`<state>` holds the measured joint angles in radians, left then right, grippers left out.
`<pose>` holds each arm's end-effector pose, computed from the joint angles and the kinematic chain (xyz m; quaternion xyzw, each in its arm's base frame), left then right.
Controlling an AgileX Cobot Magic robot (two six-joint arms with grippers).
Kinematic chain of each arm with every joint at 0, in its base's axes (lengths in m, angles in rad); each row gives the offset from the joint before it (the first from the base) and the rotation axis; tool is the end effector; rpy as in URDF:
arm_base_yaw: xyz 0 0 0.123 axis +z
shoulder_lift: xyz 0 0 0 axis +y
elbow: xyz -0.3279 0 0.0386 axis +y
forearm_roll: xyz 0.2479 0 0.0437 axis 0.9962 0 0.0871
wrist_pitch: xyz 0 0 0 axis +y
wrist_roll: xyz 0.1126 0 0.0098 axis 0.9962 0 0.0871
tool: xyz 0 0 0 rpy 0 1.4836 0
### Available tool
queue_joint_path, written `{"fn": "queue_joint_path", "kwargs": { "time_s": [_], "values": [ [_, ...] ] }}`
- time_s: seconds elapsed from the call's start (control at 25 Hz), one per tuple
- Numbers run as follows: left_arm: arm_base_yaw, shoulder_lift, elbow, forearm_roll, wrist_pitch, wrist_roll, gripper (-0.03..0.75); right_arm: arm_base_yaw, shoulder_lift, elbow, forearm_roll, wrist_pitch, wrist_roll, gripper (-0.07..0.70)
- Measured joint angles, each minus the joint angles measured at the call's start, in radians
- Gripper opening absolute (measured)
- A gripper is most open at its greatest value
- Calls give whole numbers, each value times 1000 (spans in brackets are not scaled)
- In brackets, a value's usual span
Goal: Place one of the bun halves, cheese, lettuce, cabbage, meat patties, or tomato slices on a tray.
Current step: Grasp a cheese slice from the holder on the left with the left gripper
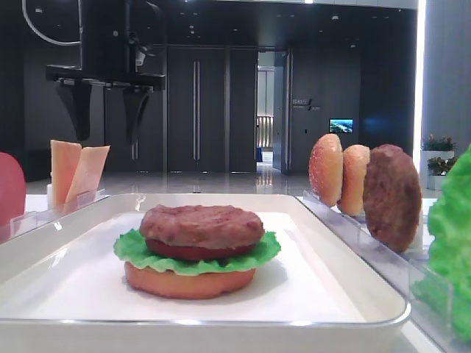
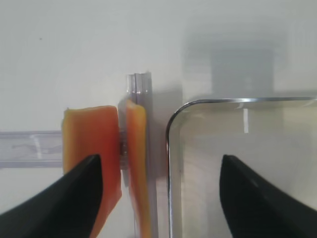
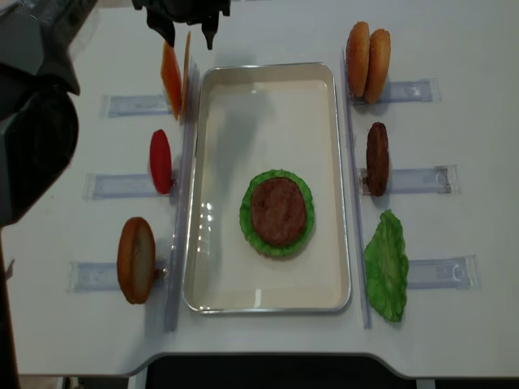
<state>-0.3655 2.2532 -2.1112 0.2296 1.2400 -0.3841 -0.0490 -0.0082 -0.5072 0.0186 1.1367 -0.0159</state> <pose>0.4936 -0.1629 0.2553 0.0128 0.9841 0.0546 0.1683 -0.0367 0.0037 0.2616 0.0136 0.8685 -0.0068 0.4955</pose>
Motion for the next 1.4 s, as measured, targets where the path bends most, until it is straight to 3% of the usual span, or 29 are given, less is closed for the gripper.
{"fn": "queue_joint_path", "kwargs": {
  "time_s": [0.84,0.96,1.2,1.4],
  "values": [
    [19,64,-1,-5,-1,25,548,0,0,0,0,0,0,484],
    [19,66,-1,-5,-1,37,496,0,0,0,0,0,0,484],
    [19,66,-1,-6,-1,51,305,0,0,0,0,0,0,484],
    [19,66,-1,-9,-1,53,230,0,0,0,0,0,0,484]
  ]
}}
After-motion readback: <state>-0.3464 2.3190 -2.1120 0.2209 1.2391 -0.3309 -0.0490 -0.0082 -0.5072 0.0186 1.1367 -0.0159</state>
